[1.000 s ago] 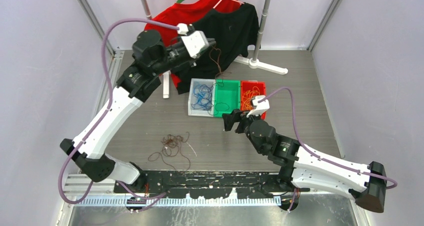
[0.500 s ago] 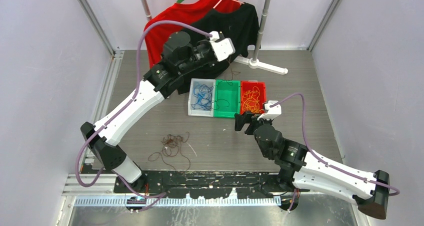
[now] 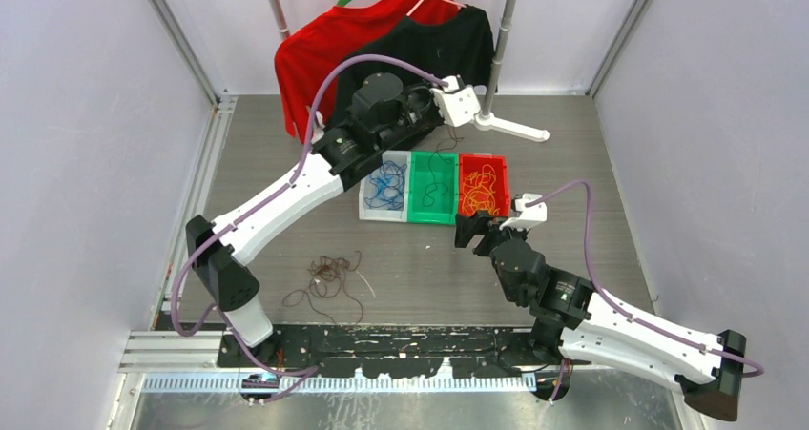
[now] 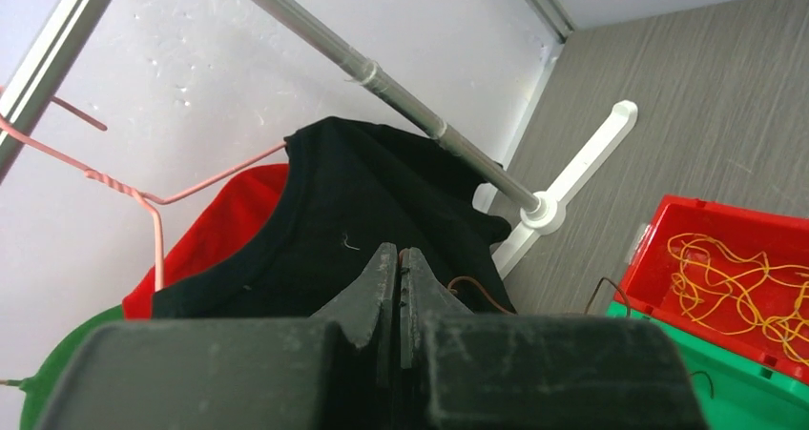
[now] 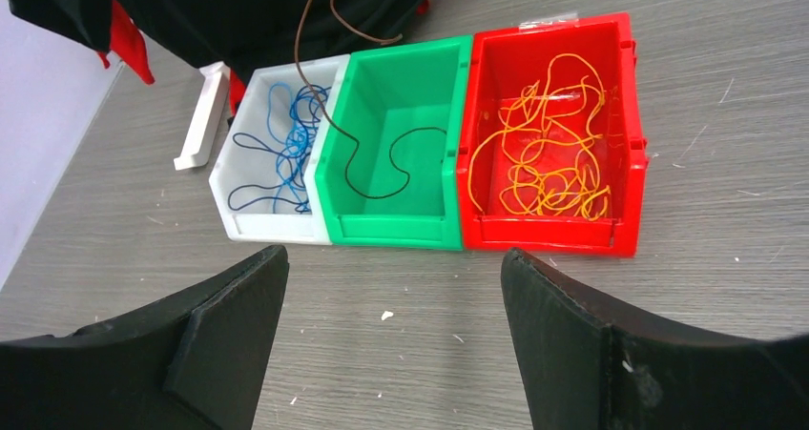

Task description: Untangle the cables

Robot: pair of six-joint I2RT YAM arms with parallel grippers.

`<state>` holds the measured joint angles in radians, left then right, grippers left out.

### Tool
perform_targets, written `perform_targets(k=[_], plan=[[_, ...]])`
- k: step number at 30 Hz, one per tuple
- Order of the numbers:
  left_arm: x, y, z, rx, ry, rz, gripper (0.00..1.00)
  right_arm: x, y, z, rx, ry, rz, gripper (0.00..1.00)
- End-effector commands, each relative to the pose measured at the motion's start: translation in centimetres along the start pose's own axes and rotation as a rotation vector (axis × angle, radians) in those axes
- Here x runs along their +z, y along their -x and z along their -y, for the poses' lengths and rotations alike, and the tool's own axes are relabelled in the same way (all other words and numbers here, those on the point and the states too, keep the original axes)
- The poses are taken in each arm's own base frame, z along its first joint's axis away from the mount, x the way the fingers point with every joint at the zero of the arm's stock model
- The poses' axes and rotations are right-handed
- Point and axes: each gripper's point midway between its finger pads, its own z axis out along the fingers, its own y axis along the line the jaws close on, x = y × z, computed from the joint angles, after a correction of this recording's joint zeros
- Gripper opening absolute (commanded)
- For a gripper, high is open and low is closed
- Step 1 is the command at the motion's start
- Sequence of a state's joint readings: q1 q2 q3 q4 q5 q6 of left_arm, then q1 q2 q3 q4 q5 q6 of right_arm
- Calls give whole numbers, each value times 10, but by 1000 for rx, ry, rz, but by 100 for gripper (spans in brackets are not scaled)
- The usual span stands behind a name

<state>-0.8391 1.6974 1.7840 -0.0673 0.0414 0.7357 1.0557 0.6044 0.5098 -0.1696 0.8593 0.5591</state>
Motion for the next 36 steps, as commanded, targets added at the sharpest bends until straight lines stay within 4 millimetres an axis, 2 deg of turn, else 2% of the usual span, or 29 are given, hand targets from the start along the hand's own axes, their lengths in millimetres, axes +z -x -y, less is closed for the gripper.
perform_targets(k=[1, 4, 10, 14, 22, 36], plan=[[-3, 27, -41, 27, 145, 48, 0, 0, 6, 8, 40, -40, 33, 87], [-5, 11, -30, 21, 119, -10, 0, 0, 6, 9, 39, -46, 28, 87], [-22, -25, 11, 8, 25, -108, 0, -2, 7, 15, 33, -71, 28, 87], [-26, -37, 30, -28, -10, -132, 0, -2, 11, 17, 46, -88, 36, 87], [-12, -53, 52, -89, -55, -183, 0, -3, 10, 18, 65, -99, 32, 87], [7, -111, 89, -50, -111, -366, 0, -9, 21, 36, 90, -153, 82, 87]])
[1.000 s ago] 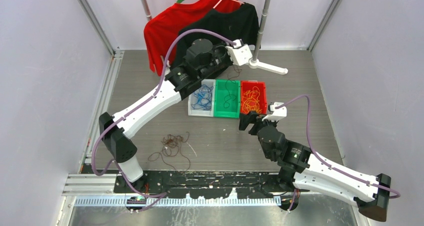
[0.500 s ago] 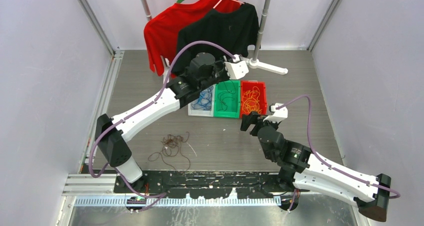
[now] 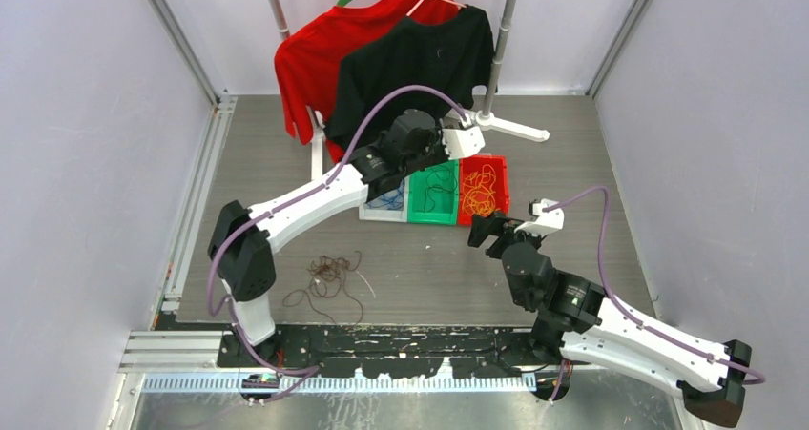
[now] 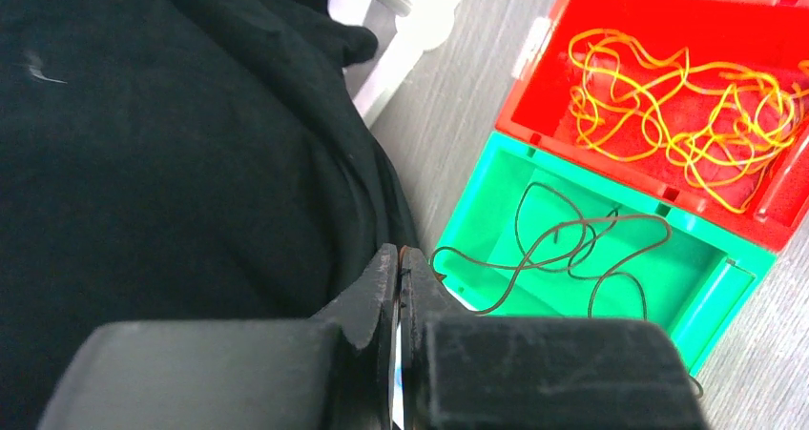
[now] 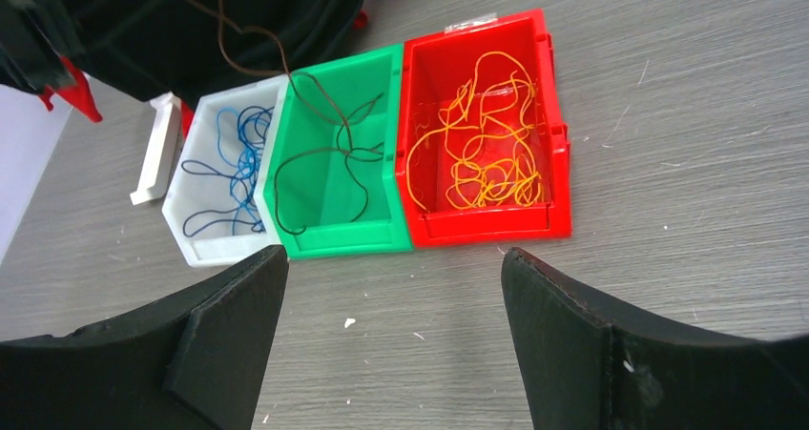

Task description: Untangle the cables

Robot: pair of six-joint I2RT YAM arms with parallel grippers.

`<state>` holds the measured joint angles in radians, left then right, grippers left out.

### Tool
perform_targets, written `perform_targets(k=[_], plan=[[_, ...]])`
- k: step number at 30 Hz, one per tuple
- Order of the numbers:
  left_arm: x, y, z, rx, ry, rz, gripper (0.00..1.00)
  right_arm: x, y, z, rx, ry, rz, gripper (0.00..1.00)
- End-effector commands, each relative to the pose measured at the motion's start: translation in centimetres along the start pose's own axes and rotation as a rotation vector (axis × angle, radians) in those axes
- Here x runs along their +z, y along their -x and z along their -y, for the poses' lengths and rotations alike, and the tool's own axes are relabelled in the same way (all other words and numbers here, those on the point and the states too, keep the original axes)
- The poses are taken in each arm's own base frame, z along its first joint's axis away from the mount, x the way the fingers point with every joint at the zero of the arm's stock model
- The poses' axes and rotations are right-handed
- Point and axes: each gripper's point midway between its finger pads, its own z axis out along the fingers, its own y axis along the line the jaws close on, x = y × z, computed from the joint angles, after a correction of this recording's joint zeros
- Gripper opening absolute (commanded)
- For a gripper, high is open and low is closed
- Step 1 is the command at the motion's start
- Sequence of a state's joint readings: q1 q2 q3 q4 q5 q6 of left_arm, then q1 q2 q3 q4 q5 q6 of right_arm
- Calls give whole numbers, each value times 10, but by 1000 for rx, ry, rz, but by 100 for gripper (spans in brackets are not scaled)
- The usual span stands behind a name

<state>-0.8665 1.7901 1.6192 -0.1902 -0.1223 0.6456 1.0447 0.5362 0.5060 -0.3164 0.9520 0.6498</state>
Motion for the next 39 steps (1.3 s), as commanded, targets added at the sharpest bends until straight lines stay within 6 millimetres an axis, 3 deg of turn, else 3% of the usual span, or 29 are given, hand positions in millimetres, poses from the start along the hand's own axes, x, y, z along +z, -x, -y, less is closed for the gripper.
perform_targets(k=[1, 5, 11, 16, 21, 29, 30, 34, 39], plan=[[3, 9, -13, 19, 43, -3, 0, 0, 20, 4, 66, -44, 65, 87], [13, 1, -8, 11, 39, -25, 0, 3, 17, 3, 61, -52, 55, 87], [27, -14, 6, -52, 17, -78, 0, 19, -2, -4, 115, -32, -12, 87], [44, -50, 14, -79, 32, -175, 0, 39, -15, -2, 176, -35, -76, 85], [59, -69, 24, -54, 15, -205, 0, 49, -15, 4, 193, -56, -95, 82], [74, -81, 35, -63, -63, -224, 0, 54, -16, 8, 197, -66, -113, 80], [74, -81, 36, -92, -86, -230, 1, 54, -15, 9, 199, -68, -114, 80], [61, -86, 58, -185, -282, -281, 24, 54, -13, 12, 199, -74, -113, 80], [43, -89, 65, -278, -425, -318, 36, 54, -10, 10, 189, -71, -119, 79]])
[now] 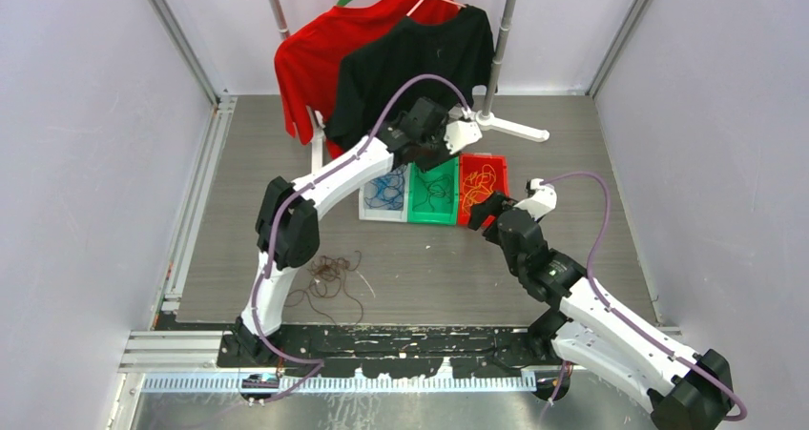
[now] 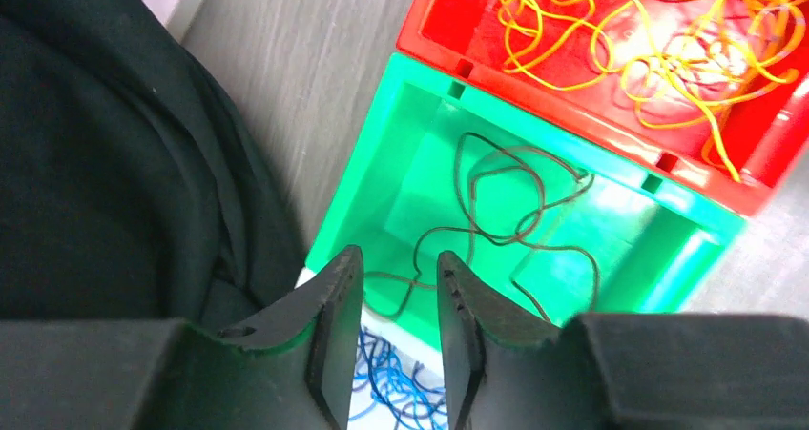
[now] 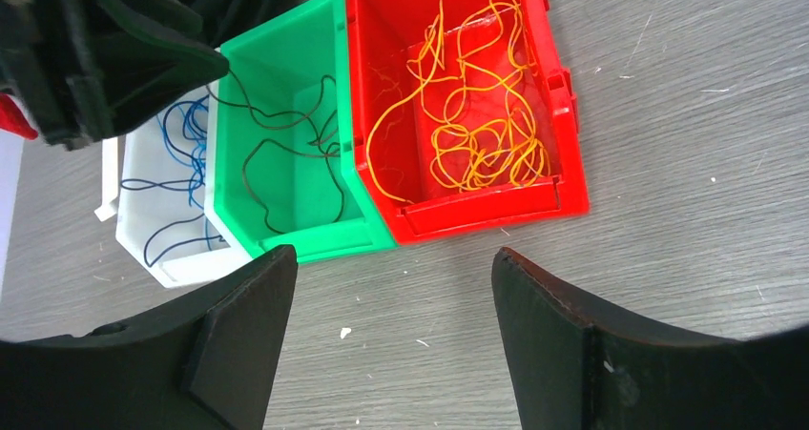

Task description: Untangle the cables

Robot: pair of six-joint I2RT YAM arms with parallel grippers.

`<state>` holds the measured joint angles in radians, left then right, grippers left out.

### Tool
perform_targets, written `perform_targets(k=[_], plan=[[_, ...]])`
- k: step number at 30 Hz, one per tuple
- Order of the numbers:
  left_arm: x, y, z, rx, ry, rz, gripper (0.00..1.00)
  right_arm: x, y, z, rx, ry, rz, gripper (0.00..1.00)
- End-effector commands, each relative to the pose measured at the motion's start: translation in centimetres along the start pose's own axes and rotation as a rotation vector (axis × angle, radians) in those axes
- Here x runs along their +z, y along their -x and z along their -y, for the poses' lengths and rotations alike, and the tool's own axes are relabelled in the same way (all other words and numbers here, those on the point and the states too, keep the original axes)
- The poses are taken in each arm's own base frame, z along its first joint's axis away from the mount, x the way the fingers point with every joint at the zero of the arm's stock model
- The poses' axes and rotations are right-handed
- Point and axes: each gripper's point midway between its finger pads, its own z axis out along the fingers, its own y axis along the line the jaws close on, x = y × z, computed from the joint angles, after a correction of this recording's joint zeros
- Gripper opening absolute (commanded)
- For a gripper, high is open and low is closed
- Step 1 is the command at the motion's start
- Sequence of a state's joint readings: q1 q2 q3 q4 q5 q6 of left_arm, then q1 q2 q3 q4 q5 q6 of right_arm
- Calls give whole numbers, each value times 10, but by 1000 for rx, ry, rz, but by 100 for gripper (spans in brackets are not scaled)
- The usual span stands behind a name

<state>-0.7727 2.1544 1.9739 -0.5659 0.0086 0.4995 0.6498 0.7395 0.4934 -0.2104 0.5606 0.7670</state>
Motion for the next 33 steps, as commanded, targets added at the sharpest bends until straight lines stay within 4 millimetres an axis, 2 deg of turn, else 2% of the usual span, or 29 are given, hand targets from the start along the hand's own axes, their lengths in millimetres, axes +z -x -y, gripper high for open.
perform_targets(k=[1, 4, 7, 8, 9, 11, 13, 16, 18, 19, 21, 22, 24, 28, 29, 33], plan=[[-22, -11, 21, -92, -185, -40, 40, -2, 18, -16, 30, 41, 28, 80], [-33, -6, 21, -108, -220, -17, 53, -3, 20, -18, 7, 42, 19, 80], [-55, 12, 15, -139, -275, 24, 87, -4, 21, -26, -17, 74, 5, 79], [-64, 18, 12, -150, -287, 34, 95, -4, 20, -30, -26, 92, -4, 80], [-76, 25, 7, -158, -295, 42, 100, -3, 17, -35, -38, 114, -20, 80], [-103, 30, 2, -147, -318, 51, 100, -1, 9, -45, -66, 160, -57, 81], [-136, 27, 0, -140, -340, 49, 100, 3, -1, -57, -86, 208, -98, 81], [-185, 8, -1, -176, -384, 48, 99, 3, -22, -83, -133, 306, -171, 81], [-211, -18, 2, -208, -407, 29, 100, -1, -42, -102, -197, 360, -216, 81], [-221, -38, 1, -228, -403, 7, 100, -3, -53, -111, -235, 378, -238, 81], [-237, -79, 14, -252, -417, -41, 99, -8, -76, -126, -294, 407, -286, 81], [-244, -100, 20, -254, -417, -62, 99, -8, -91, -129, -318, 409, -323, 81], [-257, -140, 37, -227, -418, -116, 97, -10, -107, -135, -332, 418, -363, 80], [-260, -215, 68, -233, -403, -263, 89, -17, -128, -141, -363, 439, -408, 76], [-259, -230, 74, -250, -405, -288, 87, -18, -130, -141, -373, 440, -411, 74], [-245, -276, 85, -242, -413, -389, 66, -22, -129, -138, -381, 425, -399, 70]])
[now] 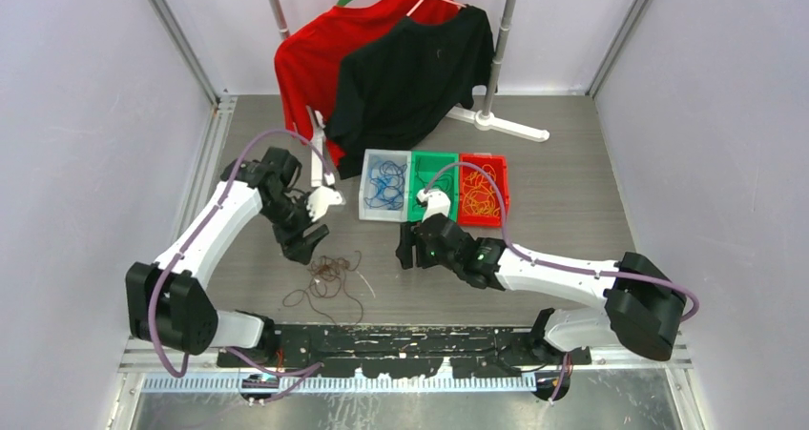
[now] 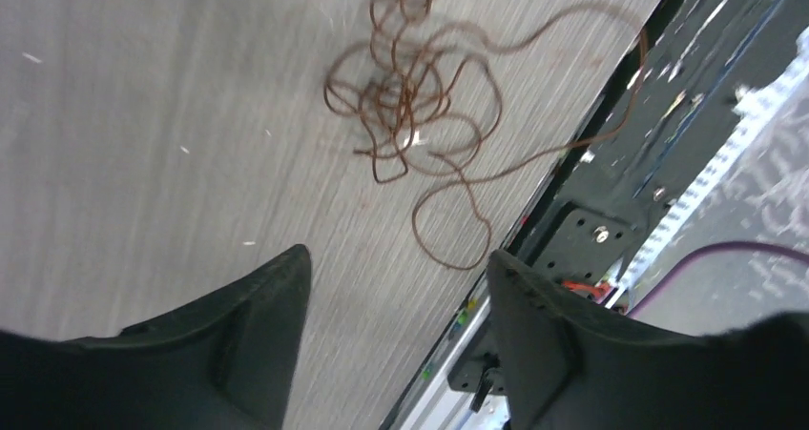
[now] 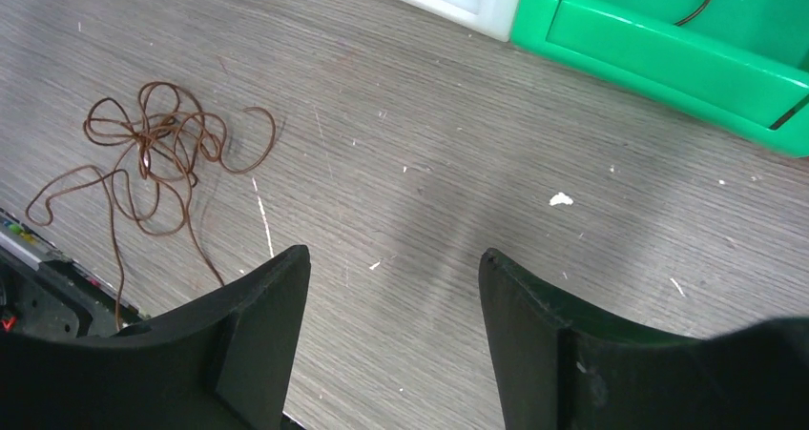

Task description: Untangle the cables

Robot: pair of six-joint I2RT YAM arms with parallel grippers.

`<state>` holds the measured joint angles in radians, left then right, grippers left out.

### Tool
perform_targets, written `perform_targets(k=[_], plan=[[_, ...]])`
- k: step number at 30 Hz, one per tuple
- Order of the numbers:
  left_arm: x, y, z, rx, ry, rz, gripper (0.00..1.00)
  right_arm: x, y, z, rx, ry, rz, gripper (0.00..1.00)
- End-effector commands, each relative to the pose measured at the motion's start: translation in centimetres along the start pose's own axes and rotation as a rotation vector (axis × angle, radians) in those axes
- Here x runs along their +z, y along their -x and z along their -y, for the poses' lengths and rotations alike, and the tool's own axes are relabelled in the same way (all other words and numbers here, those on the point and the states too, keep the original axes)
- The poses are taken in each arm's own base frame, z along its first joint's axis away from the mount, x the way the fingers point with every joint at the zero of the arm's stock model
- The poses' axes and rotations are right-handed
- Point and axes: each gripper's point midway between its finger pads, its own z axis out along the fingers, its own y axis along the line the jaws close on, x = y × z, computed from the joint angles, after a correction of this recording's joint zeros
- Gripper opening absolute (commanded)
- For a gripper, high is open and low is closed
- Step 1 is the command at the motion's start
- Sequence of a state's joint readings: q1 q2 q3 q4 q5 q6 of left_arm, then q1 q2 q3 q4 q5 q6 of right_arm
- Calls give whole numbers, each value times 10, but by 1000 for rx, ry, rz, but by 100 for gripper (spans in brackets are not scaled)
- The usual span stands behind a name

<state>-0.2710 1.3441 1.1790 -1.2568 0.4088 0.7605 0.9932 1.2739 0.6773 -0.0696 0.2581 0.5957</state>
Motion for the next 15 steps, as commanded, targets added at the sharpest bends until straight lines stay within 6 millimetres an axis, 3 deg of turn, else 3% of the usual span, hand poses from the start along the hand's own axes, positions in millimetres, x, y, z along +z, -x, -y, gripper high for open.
perform_targets(k=[1, 6, 11, 15], plan=[[23, -27, -27, 62, 64, -69, 64, -10, 31, -17, 13, 37, 98, 69], [50, -28, -30, 57, 22, -41, 63, -15, 31, -17, 23, 46, 117, 66], [68, -19, -30, 37, -41, -23, 61, -13, 30, -18, 22, 49, 117, 64], [80, -23, -32, 22, -66, -43, 58, -14, 30, -18, 22, 49, 117, 63]])
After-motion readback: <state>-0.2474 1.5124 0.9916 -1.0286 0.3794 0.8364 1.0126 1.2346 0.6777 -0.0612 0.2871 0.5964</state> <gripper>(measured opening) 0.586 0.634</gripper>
